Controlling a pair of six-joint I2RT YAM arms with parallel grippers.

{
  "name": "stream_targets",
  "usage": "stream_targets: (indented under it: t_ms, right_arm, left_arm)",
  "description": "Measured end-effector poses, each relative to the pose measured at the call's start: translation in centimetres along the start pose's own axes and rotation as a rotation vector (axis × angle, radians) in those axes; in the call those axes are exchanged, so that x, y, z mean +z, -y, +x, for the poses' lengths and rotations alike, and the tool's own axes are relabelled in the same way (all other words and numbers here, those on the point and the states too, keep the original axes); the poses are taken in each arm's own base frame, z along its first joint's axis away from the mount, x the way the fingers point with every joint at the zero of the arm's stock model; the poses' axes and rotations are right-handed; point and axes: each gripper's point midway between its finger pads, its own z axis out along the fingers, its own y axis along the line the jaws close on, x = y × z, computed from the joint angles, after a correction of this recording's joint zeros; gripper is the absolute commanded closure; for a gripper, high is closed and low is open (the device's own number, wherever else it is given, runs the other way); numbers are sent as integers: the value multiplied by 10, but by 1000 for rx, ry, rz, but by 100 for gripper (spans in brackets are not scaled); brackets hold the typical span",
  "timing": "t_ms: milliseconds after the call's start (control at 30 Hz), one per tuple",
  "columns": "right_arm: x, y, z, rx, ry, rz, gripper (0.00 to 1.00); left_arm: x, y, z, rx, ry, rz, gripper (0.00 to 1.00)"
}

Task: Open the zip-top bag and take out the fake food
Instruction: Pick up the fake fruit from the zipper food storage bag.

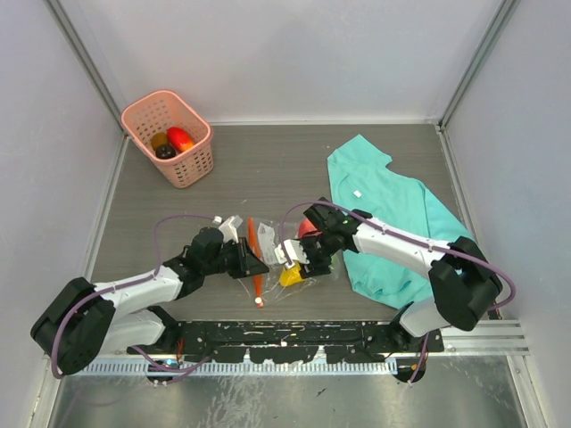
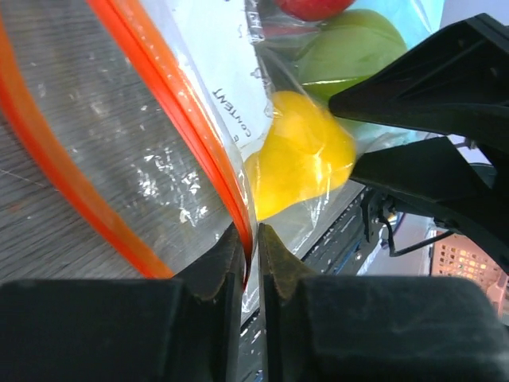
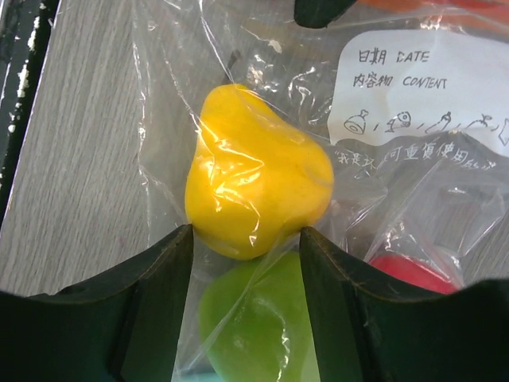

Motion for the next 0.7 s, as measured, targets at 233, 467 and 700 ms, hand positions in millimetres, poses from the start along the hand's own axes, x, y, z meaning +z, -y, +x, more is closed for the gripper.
stream_targets:
  t_ms: [233,467,700]
  right_arm:
    - [3,10,3,79,-13,47,64]
    - [12,22,12,198,-36,93,85]
    - [-2,43,29,346,-34,192,98]
  left_arm:
    - [-1,16,-1,-8,-5,74,100]
    - [-6,33,-4,-17,19,164,100]
    - [-8,44,-9,-7,38,221,100]
